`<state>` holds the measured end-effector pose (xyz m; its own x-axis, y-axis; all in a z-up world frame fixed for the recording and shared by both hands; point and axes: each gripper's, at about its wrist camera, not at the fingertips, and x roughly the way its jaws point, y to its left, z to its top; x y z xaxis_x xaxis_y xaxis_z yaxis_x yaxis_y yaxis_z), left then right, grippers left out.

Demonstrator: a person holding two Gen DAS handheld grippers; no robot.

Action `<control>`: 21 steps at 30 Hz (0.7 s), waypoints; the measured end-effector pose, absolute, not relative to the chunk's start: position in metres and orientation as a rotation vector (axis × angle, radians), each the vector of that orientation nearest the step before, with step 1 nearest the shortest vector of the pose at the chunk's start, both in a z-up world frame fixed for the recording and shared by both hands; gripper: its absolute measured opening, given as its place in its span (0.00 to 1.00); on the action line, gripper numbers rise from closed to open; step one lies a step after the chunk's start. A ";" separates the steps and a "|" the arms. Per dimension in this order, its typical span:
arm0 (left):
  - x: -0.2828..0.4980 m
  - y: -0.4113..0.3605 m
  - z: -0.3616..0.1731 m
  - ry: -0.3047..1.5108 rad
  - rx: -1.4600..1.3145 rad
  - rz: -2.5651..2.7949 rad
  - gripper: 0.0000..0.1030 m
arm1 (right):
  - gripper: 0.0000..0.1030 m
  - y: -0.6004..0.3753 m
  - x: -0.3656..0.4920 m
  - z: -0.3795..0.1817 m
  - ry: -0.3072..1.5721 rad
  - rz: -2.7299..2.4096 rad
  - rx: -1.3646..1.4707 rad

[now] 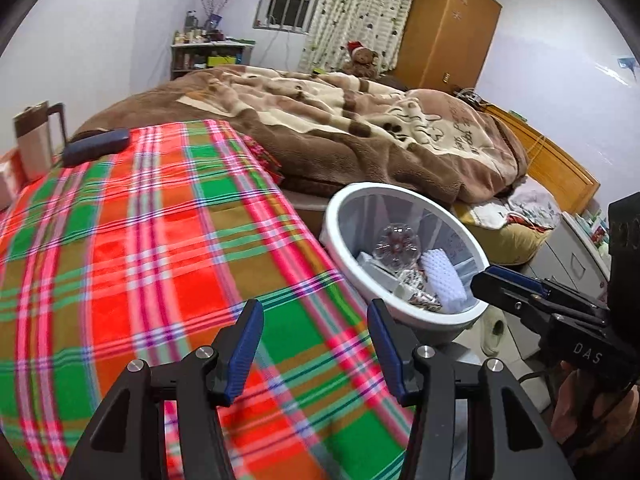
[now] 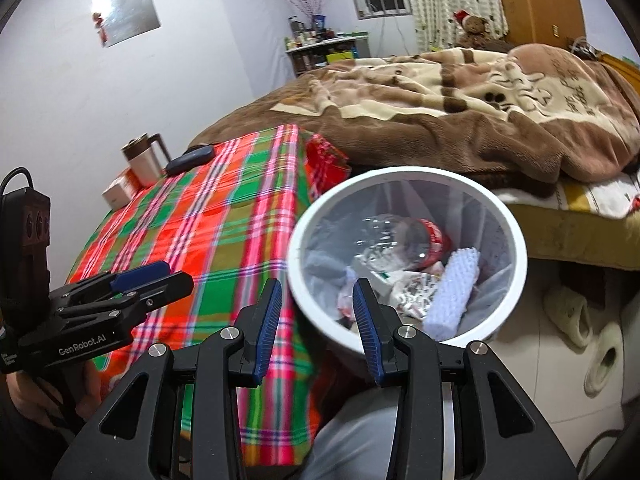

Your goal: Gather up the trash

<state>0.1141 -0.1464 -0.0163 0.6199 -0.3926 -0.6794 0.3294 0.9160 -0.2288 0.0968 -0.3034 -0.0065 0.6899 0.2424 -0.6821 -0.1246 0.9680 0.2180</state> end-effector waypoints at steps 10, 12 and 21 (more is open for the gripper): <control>0.079 -0.109 -0.010 0.764 -0.099 -0.322 0.52 | 0.38 -0.277 0.074 0.000 0.770 0.271 0.096; 0.073 -0.104 -0.009 0.759 -0.106 -0.309 0.52 | 0.38 -0.272 0.071 0.001 0.770 0.280 0.087; 0.048 -0.086 -0.007 0.741 -0.104 -0.253 0.52 | 0.38 -0.256 0.059 0.004 0.767 0.325 0.066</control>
